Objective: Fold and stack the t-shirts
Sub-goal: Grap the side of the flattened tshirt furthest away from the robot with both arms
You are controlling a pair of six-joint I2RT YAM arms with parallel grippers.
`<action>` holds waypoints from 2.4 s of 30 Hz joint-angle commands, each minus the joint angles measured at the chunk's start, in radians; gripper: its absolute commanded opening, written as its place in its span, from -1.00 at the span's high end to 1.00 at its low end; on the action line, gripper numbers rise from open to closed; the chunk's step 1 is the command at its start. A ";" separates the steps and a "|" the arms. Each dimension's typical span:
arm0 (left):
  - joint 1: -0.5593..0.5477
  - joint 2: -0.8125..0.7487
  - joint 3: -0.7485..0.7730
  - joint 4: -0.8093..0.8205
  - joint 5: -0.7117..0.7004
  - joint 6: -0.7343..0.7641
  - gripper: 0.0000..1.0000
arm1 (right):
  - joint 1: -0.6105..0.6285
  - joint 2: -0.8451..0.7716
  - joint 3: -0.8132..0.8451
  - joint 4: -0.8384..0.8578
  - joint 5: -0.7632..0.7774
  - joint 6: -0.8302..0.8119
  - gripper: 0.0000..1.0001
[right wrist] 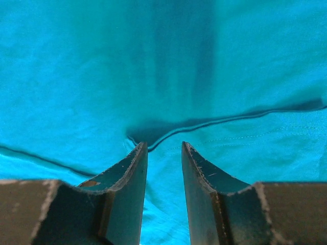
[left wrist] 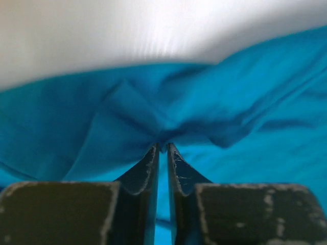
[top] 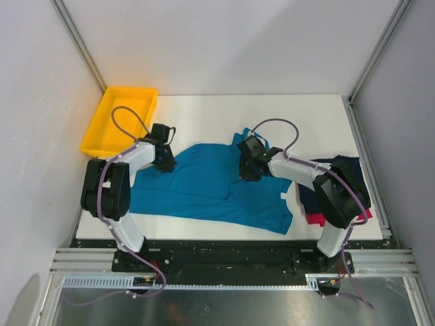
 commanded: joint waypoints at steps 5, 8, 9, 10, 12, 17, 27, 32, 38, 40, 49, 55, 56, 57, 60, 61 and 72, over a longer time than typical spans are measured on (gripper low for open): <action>-0.012 -0.209 -0.112 0.051 0.045 -0.044 0.11 | -0.003 -0.029 0.000 0.037 -0.007 -0.014 0.25; -0.003 -0.250 -0.088 0.049 0.032 -0.040 0.05 | -0.003 -0.028 -0.001 0.044 -0.012 -0.012 0.26; -0.001 -0.255 -0.080 0.049 0.021 -0.040 0.05 | -0.003 -0.027 0.000 0.046 -0.014 -0.012 0.26; 0.003 -0.256 -0.072 0.049 0.006 -0.041 0.05 | -0.003 -0.028 -0.001 0.046 -0.015 -0.011 0.26; 0.019 -0.245 -0.061 0.048 -0.023 -0.052 0.09 | -0.004 -0.028 0.000 0.048 -0.016 -0.012 0.26; 0.076 -0.153 -0.038 0.045 -0.042 -0.105 0.24 | -0.006 -0.029 0.001 0.042 -0.015 -0.015 0.26; 0.090 0.042 0.057 0.045 -0.037 -0.162 0.28 | -0.011 -0.038 -0.001 0.021 -0.008 -0.024 0.26; 0.096 0.063 0.069 0.045 -0.058 -0.197 0.28 | -0.012 -0.039 -0.001 0.013 -0.003 -0.028 0.26; 0.097 0.064 0.076 0.040 -0.086 -0.214 0.30 | -0.010 -0.036 -0.001 0.009 -0.001 -0.029 0.26; 0.097 0.070 0.078 0.036 -0.092 -0.216 0.33 | -0.010 -0.033 -0.001 0.010 -0.004 -0.030 0.26; 0.097 0.082 0.075 0.017 -0.097 -0.248 0.46 | -0.008 -0.024 -0.001 0.008 -0.011 -0.028 0.28; 0.097 0.063 0.084 0.006 -0.098 -0.257 0.84 | -0.013 -0.028 -0.001 0.006 -0.009 -0.030 0.27; 0.097 0.056 0.089 0.005 -0.098 -0.256 0.90 | -0.015 -0.029 -0.001 0.006 -0.009 -0.031 0.27; 0.096 0.048 0.093 0.003 -0.098 -0.256 0.95 | -0.017 -0.030 -0.001 0.007 -0.009 -0.032 0.27; 0.097 0.026 0.111 -0.006 -0.100 -0.254 0.99 | -0.028 -0.033 -0.001 0.009 -0.013 -0.036 0.28; 0.097 0.018 0.118 -0.008 -0.101 -0.251 1.00 | -0.035 -0.035 -0.001 0.011 -0.015 -0.039 0.27; 0.102 0.007 0.254 -0.029 -0.198 -0.185 1.00 | -0.189 -0.055 0.001 0.124 -0.035 -0.121 0.26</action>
